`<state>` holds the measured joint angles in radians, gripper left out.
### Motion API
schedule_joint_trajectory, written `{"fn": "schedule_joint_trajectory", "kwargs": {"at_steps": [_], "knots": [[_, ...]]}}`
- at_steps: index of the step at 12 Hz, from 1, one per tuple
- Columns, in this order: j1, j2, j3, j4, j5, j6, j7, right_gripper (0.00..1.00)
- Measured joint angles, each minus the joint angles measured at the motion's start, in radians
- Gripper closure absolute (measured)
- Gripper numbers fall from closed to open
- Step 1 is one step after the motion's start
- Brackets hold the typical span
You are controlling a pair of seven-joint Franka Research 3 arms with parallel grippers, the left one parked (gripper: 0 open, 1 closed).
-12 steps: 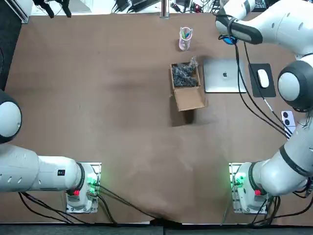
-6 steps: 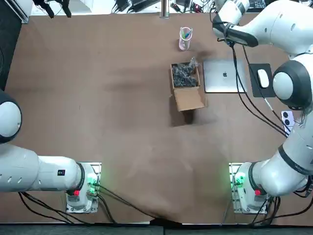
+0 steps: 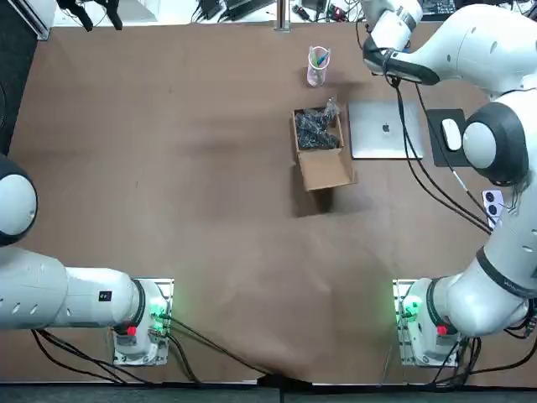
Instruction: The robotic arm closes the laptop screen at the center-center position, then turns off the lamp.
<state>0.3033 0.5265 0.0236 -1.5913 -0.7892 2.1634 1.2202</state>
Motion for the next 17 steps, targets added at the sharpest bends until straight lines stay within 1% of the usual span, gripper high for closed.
{"fn": "schedule_joint_trajectory", "kwargs": {"at_steps": [2,4,5,7,11,17], "knots": [[-0.001,0.019,-0.001,0.0,-0.061,0.022,0.058,0.98],[-0.003,0.045,-0.003,0.001,-0.1,0.046,0.1,0.98],[-0.007,0.073,-0.007,0.001,-0.119,0.07,0.121,0.98],[-0.019,0.097,-0.011,0.001,-0.145,0.095,0.143,0.98],[-0.056,0.146,-0.012,0.002,-0.254,0.148,0.233,0.98],[-0.098,0.198,-0.013,0.002,-0.293,0.224,0.26,0.98]]}}
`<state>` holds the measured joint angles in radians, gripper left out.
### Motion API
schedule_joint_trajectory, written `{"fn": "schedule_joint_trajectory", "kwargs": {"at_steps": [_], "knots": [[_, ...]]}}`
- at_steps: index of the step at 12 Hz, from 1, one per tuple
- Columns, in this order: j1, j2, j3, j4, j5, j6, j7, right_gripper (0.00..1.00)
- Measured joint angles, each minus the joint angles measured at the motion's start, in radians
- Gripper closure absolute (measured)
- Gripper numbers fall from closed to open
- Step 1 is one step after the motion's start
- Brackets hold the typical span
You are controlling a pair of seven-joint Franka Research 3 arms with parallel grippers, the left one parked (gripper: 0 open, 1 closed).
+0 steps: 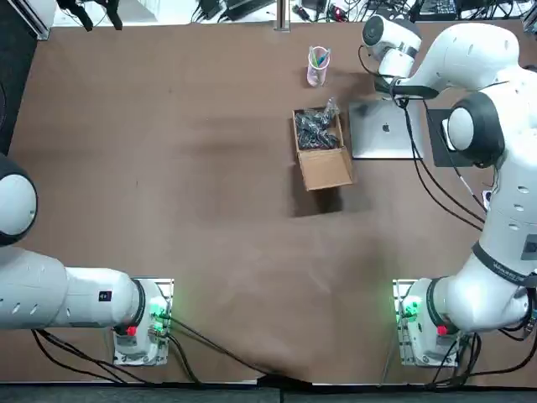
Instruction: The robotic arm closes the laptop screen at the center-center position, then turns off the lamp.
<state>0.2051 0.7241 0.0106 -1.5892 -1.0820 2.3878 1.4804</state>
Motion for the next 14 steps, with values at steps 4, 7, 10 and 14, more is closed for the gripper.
{"fn": "schedule_joint_trajectory", "kwargs": {"at_steps": [4,7,10,14], "knots": [[-0.015,0.017,0.0,0.001,-0.009,0.027,0.001,0.98],[-0.032,0.024,0.0,0.001,-0.016,0.058,0.001,0.98],[-0.039,0.032,0.0,0.006,-0.017,0.069,0.001,0.98],[-0.045,0.045,0.0,0.021,-0.027,0.078,0.001,0.98]]}}
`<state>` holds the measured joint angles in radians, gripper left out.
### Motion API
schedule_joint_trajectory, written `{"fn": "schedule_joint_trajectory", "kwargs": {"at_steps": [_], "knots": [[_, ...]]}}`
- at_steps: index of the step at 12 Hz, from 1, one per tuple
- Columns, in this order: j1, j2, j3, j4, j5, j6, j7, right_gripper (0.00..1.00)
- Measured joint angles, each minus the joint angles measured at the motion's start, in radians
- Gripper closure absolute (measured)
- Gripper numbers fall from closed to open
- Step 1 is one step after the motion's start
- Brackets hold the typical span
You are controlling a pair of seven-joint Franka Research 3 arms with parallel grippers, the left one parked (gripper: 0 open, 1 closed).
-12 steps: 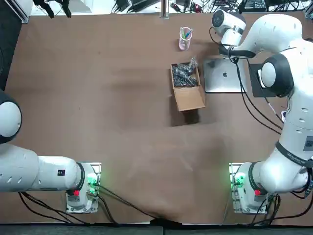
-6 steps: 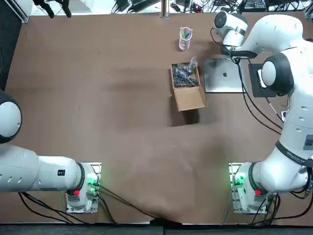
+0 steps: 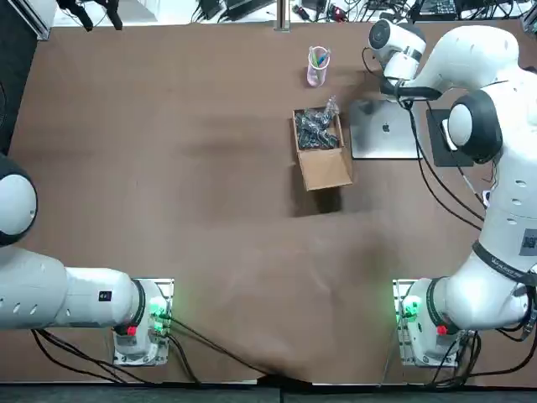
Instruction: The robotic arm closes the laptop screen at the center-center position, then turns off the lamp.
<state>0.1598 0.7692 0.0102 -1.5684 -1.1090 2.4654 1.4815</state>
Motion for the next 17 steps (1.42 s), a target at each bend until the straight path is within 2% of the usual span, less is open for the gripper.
{"fn": "schedule_joint_trajectory", "kwargs": {"at_steps": [17], "knots": [[-0.019,0.037,-0.002,0.038,-0.009,0.03,0.001,0.98]]}}
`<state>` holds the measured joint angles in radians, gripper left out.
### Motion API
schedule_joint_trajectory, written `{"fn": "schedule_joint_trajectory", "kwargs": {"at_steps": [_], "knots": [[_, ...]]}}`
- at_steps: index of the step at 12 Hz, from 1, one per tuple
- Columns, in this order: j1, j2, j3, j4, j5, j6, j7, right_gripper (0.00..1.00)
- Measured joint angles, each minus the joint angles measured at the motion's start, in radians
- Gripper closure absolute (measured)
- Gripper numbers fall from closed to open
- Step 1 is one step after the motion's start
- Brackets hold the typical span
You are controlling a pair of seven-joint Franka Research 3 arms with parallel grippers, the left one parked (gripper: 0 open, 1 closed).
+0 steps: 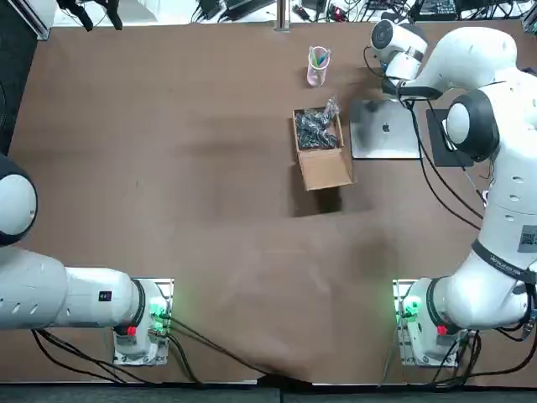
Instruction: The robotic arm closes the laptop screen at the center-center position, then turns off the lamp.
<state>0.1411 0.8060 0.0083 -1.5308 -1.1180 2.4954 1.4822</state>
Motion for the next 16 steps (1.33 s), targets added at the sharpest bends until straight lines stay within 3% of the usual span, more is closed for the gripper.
{"fn": "schedule_joint_trajectory", "kwargs": {"at_steps": [16], "knots": [[-0.009,0.015,-0.007,0.012,-0.004,0.032,0.001,0.98]]}}
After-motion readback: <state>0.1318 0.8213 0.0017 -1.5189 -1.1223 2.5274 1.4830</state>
